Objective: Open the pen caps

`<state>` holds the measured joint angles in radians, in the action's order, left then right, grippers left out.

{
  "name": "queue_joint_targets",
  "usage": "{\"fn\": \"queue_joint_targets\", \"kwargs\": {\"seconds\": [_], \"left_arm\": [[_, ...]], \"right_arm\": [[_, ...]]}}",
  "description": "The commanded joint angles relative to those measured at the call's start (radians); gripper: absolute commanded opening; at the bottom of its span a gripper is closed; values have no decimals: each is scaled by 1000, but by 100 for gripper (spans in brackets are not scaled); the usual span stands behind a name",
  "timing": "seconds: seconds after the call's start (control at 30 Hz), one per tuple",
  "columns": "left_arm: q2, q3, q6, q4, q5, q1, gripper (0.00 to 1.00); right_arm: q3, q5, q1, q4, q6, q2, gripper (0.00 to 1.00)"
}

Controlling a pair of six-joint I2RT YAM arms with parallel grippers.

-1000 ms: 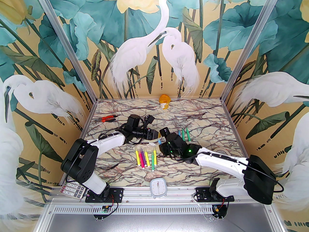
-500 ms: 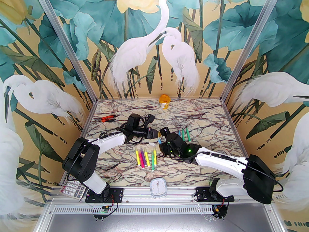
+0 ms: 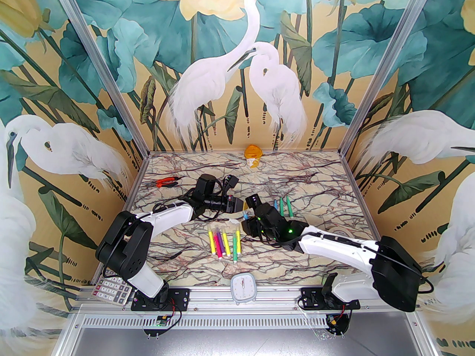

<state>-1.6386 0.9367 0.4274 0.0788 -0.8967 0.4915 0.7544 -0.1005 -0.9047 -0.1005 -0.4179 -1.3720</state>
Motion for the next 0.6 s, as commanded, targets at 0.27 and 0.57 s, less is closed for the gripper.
{"fn": "queue_joint_targets", "kwargs": {"seconds": [0.27, 0.57], "left_arm": [[-1, 38, 62, 37, -50, -8, 0], [-11, 34, 133, 59, 1, -83, 0]], "right_arm": [[-21, 6, 3, 45, 3, -38, 17], [-50, 21, 3, 42, 15, -12, 2]]}}
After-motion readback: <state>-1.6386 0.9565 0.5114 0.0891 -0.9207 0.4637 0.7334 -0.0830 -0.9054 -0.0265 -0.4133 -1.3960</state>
